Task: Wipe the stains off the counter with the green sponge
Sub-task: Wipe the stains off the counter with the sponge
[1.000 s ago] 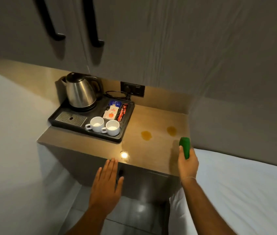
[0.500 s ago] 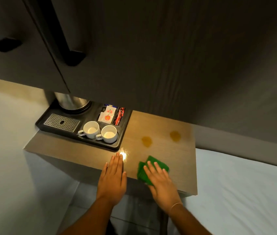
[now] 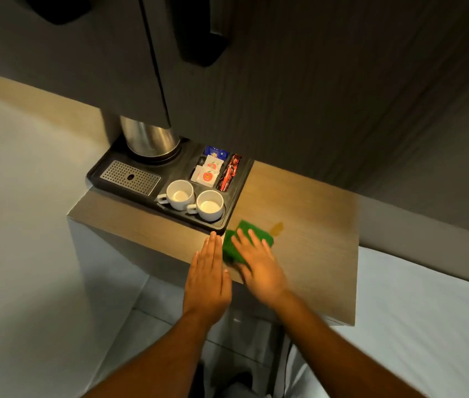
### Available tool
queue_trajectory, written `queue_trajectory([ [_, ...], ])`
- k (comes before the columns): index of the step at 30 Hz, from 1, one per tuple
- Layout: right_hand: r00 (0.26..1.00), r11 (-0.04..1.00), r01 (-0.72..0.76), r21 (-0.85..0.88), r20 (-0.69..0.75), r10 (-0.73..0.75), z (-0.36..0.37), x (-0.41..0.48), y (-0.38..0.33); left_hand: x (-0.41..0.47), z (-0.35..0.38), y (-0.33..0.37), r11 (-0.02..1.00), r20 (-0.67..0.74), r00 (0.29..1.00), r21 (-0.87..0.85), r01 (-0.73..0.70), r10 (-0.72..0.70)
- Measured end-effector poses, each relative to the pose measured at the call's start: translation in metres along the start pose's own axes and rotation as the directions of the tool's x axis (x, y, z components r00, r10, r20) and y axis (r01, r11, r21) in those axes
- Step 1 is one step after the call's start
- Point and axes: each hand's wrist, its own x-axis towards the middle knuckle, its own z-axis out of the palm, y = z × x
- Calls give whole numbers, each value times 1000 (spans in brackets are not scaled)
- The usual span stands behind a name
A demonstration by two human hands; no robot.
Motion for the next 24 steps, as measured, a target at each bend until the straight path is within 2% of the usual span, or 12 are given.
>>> queue_trajectory([
  [3, 1000, 999, 17, -42, -1, -17, 16, -67, 29, 9, -6, -2, 999, 7, 999, 15, -36, 35],
  [6, 975, 979, -205, -15, -90, 203, -23, -60, 79, 15, -8, -6, 998, 42, 998, 57, -39, 36],
  [8, 904, 920, -392, 28, -172, 391, -58, -20, 95, 15, -8, -8, 998, 61, 998, 63, -32, 28],
  [10, 863, 883, -467, 51, -191, 467, -75, 25, 86, 11, -4, -9, 997, 72, 997, 75, -32, 27],
  [12, 907, 920, -390, 46, -154, 392, -68, 48, 60, 3, -1, -7, 998, 86, 996, 56, -15, 10],
  [15, 993, 993, -116, 28, -25, 117, -21, 9, 16, -5, 4, -2, 998, 45, 999, 56, 21, -24],
  [18, 997, 998, 40, -56, 70, -36, 16, -59, 8, -4, 7, 6, 994, -23, 999, 97, 47, -45],
  [20, 990, 988, 108, -109, 100, -98, 13, -73, 29, -4, 9, 8, 991, -23, 998, 111, 69, -67],
  [22, 996, 988, 66, -142, 70, -56, -12, -58, 57, -4, 7, 7, 988, -8, 996, 127, 88, -88],
  [24, 988, 982, -153, -108, -46, 149, -45, -27, 84, -7, 6, 4, 985, -10, 995, 145, 97, -97],
])
